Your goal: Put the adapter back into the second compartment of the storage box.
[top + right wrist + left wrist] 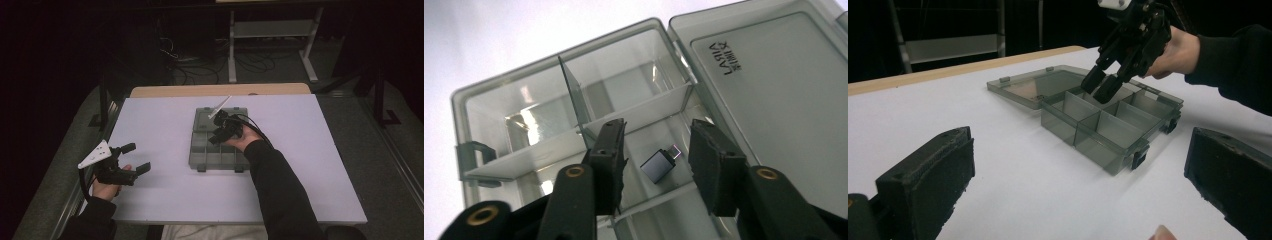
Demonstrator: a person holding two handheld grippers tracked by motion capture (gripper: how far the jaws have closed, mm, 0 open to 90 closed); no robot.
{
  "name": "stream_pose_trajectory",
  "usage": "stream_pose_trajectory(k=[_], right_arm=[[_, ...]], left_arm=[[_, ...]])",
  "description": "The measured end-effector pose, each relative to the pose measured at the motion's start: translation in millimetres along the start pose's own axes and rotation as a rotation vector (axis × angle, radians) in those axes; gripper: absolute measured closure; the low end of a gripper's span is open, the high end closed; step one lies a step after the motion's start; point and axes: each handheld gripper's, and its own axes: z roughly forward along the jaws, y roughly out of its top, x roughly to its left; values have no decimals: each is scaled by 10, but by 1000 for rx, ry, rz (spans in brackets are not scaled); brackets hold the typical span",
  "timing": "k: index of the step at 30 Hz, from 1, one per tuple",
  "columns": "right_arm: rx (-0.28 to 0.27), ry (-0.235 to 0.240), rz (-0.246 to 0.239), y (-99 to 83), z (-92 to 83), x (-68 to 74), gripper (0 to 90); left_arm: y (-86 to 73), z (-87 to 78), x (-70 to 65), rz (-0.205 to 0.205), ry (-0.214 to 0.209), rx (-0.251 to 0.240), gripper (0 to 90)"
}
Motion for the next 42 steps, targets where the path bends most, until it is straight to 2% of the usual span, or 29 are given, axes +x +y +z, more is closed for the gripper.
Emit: stream_pose_trajectory(k=[3, 10, 11, 12, 18, 24, 27, 32, 42], right_arm=[[-24, -12, 19, -3, -87, -1, 479], [-55, -38, 22, -4, -198, 4, 402], [-63, -43, 29, -5, -229, 6, 352], [-63, -43, 29, -5, -229, 6, 352], [-84, -58, 63, -29, -317, -4, 157], [-125, -38, 62, -73, -389, 18, 105], [-150, -37, 79, -103, -417, 31, 18], [-172, -44, 110, -163, -490, 34, 0], [-195, -64, 132, -281, -618, 27, 0]], left_arm=[[0, 0, 0, 0, 0, 0, 0], [-1, 2, -1, -1, 0, 1, 0], [-2, 1, 0, -2, 0, 0, 0], [-2, 1, 0, -2, 0, 0, 0], [-1, 0, -1, -1, 1, 1, 0], [-3, 0, 1, -7, 4, -2, 0], [-2, -1, 1, -4, 4, 0, 0], [-3, 0, 1, -6, 3, -1, 0], [-3, 3, 3, -5, 3, 0, 0]])
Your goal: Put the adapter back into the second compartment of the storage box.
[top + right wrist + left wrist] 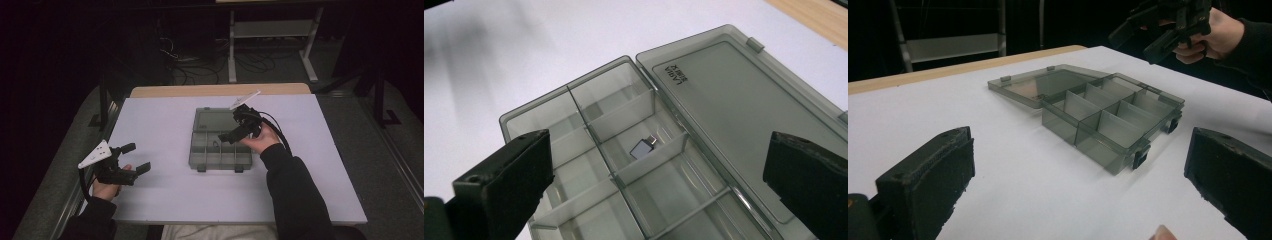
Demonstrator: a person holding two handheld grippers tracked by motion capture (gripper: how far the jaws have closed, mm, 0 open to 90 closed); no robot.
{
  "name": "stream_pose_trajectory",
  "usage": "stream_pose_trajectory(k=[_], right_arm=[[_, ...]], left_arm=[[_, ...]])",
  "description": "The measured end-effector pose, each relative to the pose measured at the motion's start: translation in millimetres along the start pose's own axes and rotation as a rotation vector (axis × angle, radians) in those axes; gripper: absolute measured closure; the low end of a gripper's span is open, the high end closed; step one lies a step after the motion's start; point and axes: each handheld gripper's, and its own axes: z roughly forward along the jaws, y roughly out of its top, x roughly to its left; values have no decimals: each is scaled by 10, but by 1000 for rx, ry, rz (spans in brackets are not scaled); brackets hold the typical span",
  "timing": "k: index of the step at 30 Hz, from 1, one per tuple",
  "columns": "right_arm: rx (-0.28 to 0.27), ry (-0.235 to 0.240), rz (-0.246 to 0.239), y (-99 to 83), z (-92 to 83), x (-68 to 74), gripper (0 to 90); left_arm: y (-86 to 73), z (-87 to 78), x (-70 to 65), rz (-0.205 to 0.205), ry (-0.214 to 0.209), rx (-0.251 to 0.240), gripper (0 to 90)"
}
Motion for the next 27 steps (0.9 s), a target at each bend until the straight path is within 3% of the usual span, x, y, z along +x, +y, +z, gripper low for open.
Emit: stream_pose_trajectory(k=[15, 27], right_arm=[[-45, -16, 14, -118, -231, -39, 0], [-66, -53, 58, -329, -408, -127, 0]], left_arm=[[0, 0, -1, 2, 4, 2, 0], [0, 0, -4, 4, 5, 4, 0]])
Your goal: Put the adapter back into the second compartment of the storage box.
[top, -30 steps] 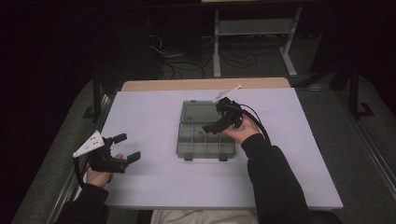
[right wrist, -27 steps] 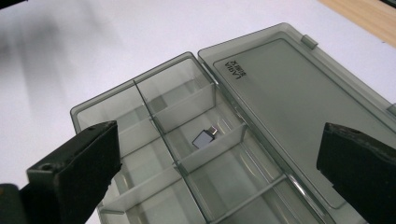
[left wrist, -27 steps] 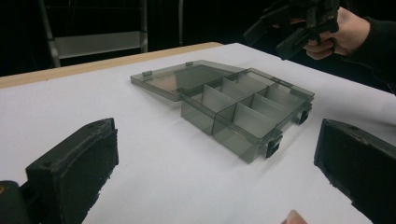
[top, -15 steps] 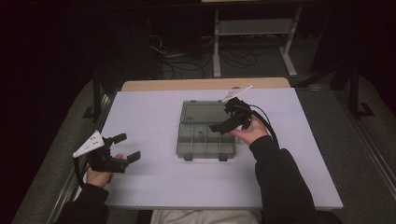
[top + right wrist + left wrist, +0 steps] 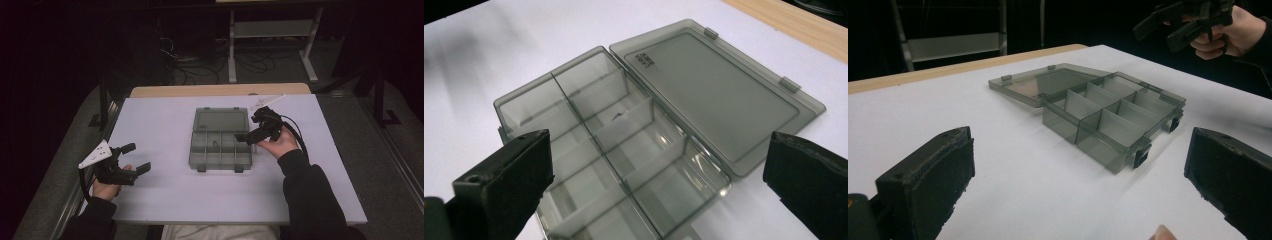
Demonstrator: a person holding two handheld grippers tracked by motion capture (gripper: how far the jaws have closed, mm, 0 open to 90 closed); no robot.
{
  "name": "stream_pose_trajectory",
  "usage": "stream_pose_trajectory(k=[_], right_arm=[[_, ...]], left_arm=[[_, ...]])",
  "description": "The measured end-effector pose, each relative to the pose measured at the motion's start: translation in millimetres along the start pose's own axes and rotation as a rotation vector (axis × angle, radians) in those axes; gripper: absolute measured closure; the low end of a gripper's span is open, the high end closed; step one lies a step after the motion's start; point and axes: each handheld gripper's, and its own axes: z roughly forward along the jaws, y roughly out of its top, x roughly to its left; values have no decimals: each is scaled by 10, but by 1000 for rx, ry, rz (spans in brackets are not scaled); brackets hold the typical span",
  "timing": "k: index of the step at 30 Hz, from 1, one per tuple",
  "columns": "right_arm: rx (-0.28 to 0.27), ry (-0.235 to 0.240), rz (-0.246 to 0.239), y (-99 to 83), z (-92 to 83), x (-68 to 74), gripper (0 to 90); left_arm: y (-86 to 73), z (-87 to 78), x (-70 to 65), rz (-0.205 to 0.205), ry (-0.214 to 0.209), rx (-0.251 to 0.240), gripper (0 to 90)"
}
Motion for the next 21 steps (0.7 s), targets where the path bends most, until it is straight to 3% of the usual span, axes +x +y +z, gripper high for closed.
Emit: stream_pose_trajectory(k=[21], right_arm=[[-51, -21, 47, -308, -285, -44, 0]], left_arm=[[0, -7, -2, 1, 2, -1, 0]])
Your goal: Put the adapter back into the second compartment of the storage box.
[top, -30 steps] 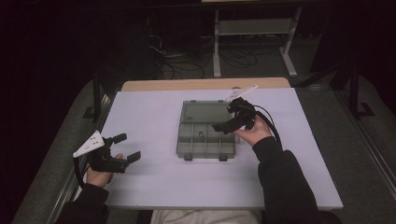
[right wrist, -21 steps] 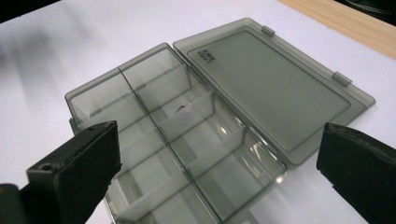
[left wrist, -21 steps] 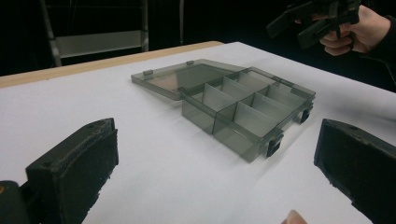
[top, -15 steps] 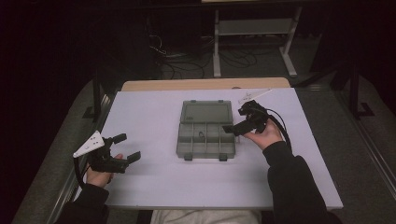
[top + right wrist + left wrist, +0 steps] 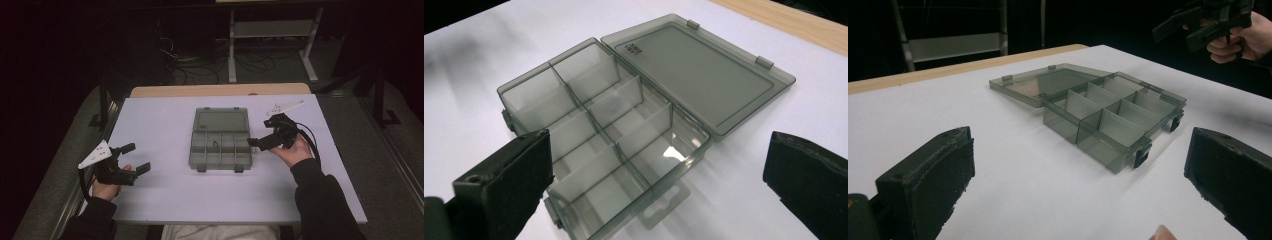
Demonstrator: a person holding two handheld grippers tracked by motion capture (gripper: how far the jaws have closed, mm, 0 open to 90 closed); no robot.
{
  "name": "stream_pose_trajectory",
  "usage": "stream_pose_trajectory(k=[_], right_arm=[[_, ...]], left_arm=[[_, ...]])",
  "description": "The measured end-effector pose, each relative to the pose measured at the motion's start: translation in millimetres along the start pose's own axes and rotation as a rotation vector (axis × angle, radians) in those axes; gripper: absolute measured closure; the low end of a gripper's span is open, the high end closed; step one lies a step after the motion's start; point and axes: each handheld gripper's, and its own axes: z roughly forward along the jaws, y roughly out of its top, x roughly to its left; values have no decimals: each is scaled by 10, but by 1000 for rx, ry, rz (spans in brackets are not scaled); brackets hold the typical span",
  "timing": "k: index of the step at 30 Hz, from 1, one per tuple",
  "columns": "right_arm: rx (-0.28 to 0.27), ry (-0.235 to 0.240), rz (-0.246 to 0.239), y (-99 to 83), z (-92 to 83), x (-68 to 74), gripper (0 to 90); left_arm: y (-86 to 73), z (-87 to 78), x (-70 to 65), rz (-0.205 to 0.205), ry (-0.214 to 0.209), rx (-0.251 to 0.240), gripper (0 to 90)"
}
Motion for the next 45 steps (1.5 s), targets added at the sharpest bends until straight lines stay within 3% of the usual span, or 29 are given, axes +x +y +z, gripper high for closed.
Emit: stream_pose_trajectory(k=[12, 17, 33, 39, 45], right_arm=[[-69, -16, 11, -216, -160, 50, 0], [-125, -21, 29, -370, -256, 62, 0], [-192, -70, 34, -672, -415, 54, 0], [-238, -85, 59, -780, -508, 27, 0], [-247, -90, 84, -912, -575, 25, 0]], left_arm=[[0, 3, -3, 1, 0, 2, 0], [1, 4, -7, 1, 0, 1, 0], [2, 10, -12, 6, -5, 8, 0], [1, 11, -11, 7, -5, 9, 0], [1, 11, -14, 5, -4, 10, 0]])
